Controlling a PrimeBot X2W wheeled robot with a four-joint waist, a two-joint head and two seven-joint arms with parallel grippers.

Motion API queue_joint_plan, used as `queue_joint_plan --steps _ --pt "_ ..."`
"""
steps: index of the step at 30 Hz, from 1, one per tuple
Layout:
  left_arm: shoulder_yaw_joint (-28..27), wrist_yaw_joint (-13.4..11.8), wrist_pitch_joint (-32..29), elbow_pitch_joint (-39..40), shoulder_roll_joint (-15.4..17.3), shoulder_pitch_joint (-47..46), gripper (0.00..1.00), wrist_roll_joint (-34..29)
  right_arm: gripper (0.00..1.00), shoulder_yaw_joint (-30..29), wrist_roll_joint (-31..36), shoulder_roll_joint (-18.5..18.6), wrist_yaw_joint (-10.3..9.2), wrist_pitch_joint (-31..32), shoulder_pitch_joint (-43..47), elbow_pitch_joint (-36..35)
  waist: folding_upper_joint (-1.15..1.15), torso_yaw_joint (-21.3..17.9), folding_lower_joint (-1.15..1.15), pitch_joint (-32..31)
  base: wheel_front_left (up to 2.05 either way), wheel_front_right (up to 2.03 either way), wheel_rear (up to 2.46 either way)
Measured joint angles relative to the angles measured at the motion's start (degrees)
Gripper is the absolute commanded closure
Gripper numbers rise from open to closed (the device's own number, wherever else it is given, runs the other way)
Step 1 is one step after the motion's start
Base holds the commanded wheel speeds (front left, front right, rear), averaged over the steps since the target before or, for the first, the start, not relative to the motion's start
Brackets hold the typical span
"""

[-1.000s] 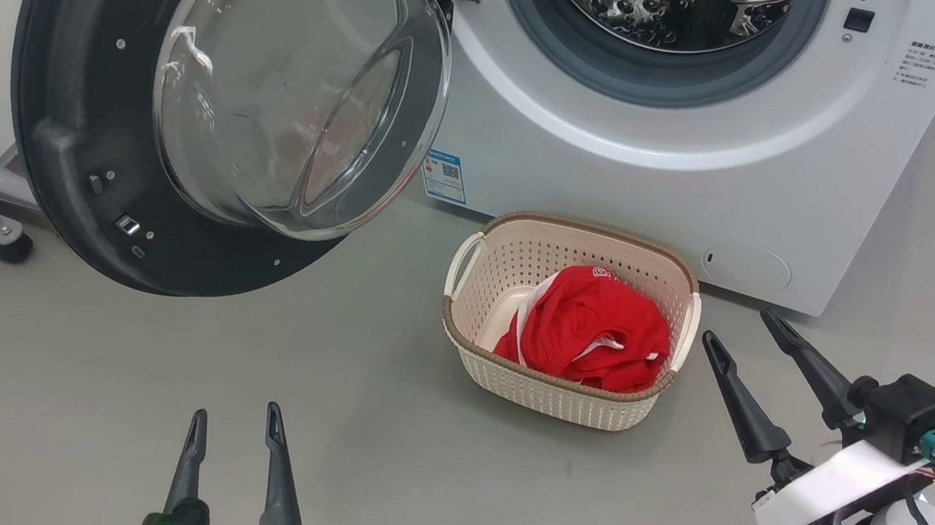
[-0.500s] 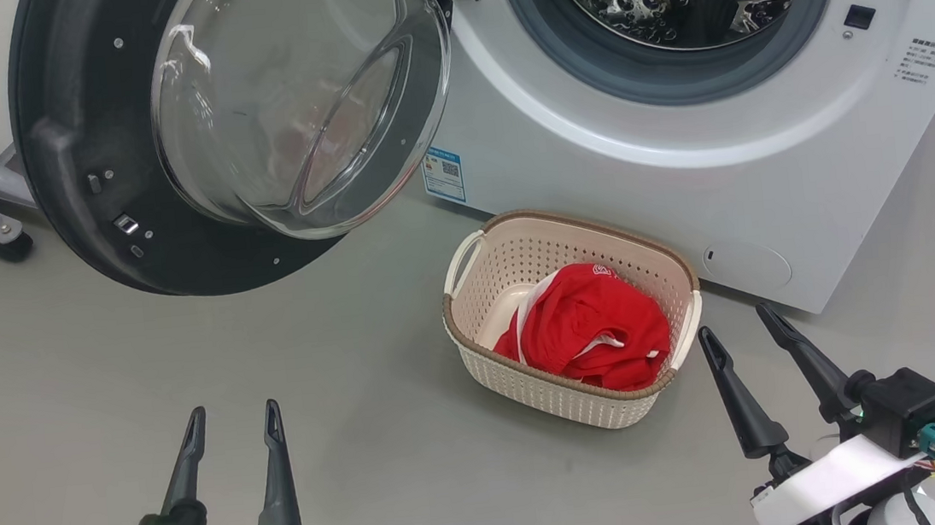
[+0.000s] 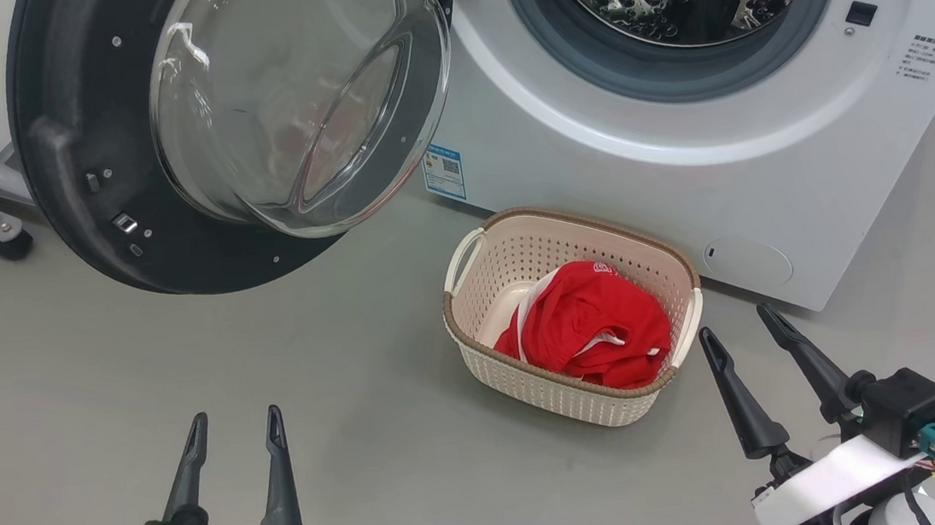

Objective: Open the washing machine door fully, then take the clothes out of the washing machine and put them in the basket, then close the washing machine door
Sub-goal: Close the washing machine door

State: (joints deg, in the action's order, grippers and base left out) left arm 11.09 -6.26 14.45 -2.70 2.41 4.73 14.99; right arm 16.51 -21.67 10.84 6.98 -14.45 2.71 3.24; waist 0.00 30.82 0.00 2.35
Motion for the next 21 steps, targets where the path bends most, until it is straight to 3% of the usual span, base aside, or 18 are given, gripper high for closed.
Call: queue_joint_plan --steps 5,7,8,17,21 --pt "0.0 0.0 0.0 0.1 0.0 0.0 0.00 0.0 0.00 0.0 0.0 0.0 0.00 0.0 0.0 0.0 0.00 0.0 0.00 0.0 0.00 0.00 0.00" --pt "0.1 0.0 0.0 0.1 0.0 0.0 0.72 -0.1 0.00 -0.1 -0.1 0.1 0.00 0.0 0.0 0.0 0.00 0.0 0.00 0.1 0.00 0.00 0.00" --pt "0.2 0.0 0.0 0.2 0.0 0.0 1.00 -0.1 0.00 -0.1 -0.1 0.1 0.00 0.0 0.0 0.0 0.00 0.0 0.00 0.2 0.00 0.00 0.00" --pt "-1.6 -0.1 0.0 3.5 0.0 -0.1 1.00 -0.4 0.00 -0.8 -0.4 1.2 0.00 0.0 0.0 -1.1 0.00 0.1 0.00 2.0 0.00 0.00 0.00" --pt "-2.7 -0.1 0.0 5.9 1.6 -0.9 1.00 -1.1 0.00 -1.3 -0.3 2.5 0.00 0.0 0.1 -1.9 0.00 0.2 0.00 3.4 0.00 0.00 0.00"
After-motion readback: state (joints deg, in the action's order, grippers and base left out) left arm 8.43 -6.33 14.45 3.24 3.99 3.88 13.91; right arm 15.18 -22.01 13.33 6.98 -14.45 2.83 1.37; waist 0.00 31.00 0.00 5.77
